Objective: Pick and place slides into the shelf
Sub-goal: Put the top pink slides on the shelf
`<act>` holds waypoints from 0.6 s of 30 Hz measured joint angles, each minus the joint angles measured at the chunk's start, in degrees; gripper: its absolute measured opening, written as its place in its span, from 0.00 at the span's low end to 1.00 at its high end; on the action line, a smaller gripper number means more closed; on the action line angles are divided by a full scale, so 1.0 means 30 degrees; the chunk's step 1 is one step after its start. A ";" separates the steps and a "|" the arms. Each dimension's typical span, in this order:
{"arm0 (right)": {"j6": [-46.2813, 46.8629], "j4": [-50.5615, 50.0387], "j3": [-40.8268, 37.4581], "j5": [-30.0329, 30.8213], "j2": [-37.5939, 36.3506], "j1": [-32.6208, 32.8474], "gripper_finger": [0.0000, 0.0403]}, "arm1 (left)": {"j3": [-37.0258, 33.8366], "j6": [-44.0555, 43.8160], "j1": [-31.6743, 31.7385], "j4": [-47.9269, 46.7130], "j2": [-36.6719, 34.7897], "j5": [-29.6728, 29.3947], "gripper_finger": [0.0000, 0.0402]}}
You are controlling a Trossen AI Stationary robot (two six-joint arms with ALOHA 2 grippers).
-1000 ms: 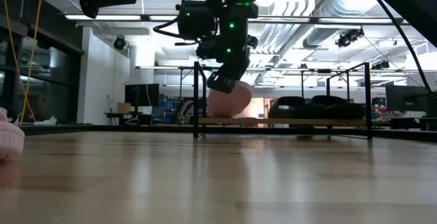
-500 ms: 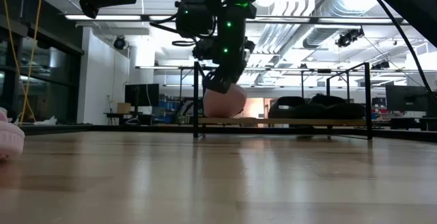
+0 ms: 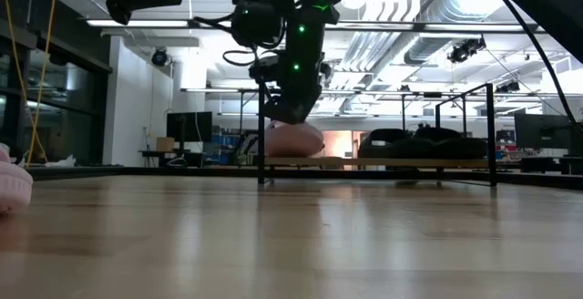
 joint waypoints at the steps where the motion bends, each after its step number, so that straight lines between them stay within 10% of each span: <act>1: 0.0000 0.0027 0.0000 -0.0162 0.0000 0.0000 0.00 | 0.0000 0.0000 0.0003 0.0000 0.0000 -0.0001 0.42; 18: -0.0514 0.0213 -0.0007 -0.0393 0.0000 -0.0058 0.34 | 0.0000 0.0007 0.0000 0.0000 0.0000 0.0004 0.42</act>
